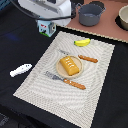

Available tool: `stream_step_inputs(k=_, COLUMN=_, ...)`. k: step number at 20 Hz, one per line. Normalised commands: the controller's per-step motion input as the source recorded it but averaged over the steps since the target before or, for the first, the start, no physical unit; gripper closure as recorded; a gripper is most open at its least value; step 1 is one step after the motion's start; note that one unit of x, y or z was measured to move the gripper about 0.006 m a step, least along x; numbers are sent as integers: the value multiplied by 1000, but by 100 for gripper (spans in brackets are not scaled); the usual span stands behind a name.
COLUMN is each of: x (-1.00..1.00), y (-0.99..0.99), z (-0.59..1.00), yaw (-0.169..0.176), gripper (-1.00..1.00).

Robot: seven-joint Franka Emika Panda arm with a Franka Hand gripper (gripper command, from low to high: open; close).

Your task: Interact with the objects in diverse but meaningful ways.

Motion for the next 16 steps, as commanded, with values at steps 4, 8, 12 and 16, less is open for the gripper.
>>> stream_step_inputs(k=4, x=-163, y=828, z=-467, yaw=7, gripper=100)
stream_step_inputs(k=8, x=-301, y=451, z=-506, yaw=9, gripper=100)
stream_step_inputs(k=12, x=-496, y=104, z=-446, yaw=0, gripper=100)
stream_step_inputs(k=16, x=-541, y=33, z=-391, yaw=0, gripper=100)
